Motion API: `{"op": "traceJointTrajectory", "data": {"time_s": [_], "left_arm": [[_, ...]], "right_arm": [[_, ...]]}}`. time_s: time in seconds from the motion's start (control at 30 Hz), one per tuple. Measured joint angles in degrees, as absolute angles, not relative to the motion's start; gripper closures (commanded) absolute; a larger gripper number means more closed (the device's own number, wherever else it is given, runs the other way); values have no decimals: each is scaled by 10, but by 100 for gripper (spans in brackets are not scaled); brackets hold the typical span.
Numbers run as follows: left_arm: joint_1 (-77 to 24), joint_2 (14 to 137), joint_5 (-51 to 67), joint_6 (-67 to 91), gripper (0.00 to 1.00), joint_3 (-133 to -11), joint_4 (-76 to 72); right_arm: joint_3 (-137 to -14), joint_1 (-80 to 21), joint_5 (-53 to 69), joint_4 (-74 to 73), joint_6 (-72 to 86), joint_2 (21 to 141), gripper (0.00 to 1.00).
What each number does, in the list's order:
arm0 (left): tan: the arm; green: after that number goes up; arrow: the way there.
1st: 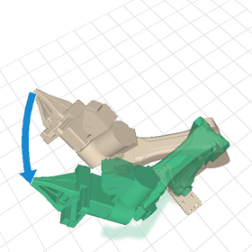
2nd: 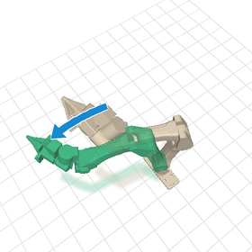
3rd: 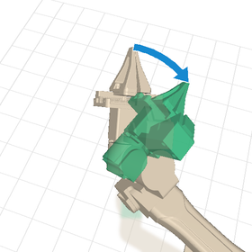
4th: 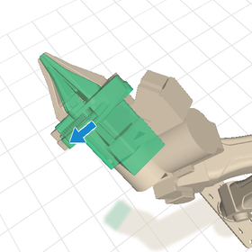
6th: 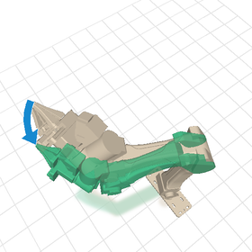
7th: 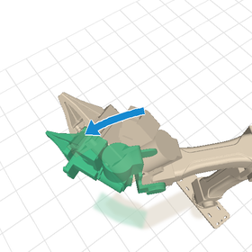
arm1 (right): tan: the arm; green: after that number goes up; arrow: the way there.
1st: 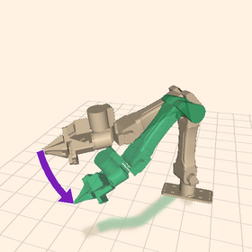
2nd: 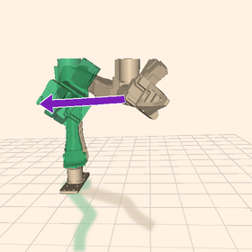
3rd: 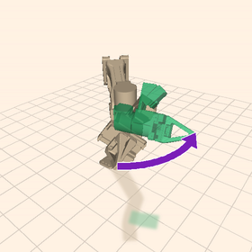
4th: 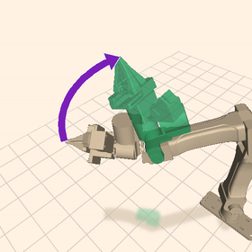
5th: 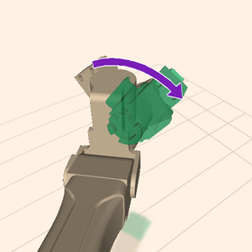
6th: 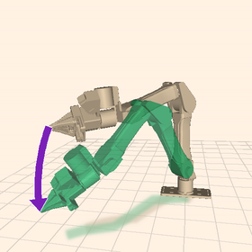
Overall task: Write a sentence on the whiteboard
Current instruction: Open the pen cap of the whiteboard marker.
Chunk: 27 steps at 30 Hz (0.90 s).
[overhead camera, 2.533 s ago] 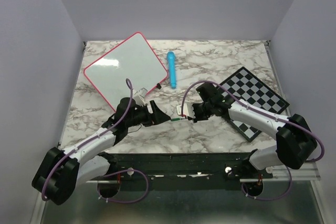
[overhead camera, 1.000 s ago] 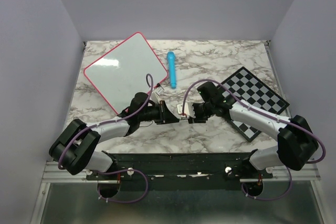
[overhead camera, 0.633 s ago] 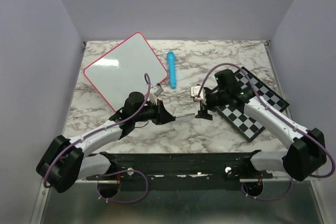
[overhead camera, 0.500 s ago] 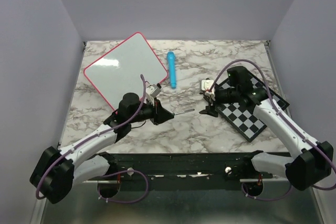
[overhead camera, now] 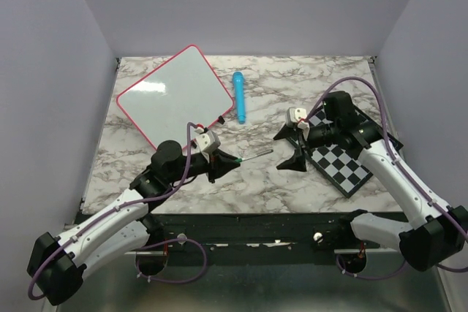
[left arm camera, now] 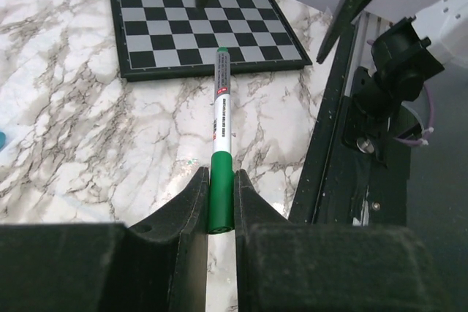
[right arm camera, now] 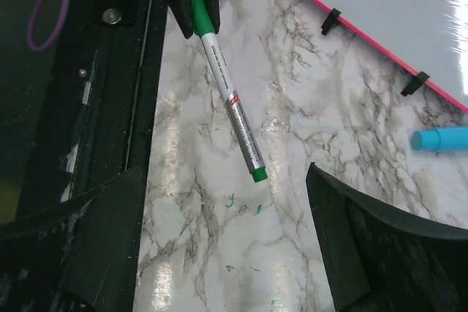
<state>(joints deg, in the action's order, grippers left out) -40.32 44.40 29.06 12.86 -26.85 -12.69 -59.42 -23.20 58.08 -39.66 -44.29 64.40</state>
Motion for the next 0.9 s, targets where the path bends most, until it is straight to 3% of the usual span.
{"op": "traceJointTrajectory", "data": {"time_s": [0.43, 0.67, 0.9], "left_arm": [[-429, 465, 317, 93, 100, -270, -151], [-429, 475, 321, 113, 100, -258, -225], [-429, 479, 321, 136, 100, -242, -272]], "right_arm": [[-597, -249, 707, -431, -428, 768, 15], [-597, -261, 768, -400, -367, 774, 34], [-595, -261, 790, -345, -294, 776, 46]]}}
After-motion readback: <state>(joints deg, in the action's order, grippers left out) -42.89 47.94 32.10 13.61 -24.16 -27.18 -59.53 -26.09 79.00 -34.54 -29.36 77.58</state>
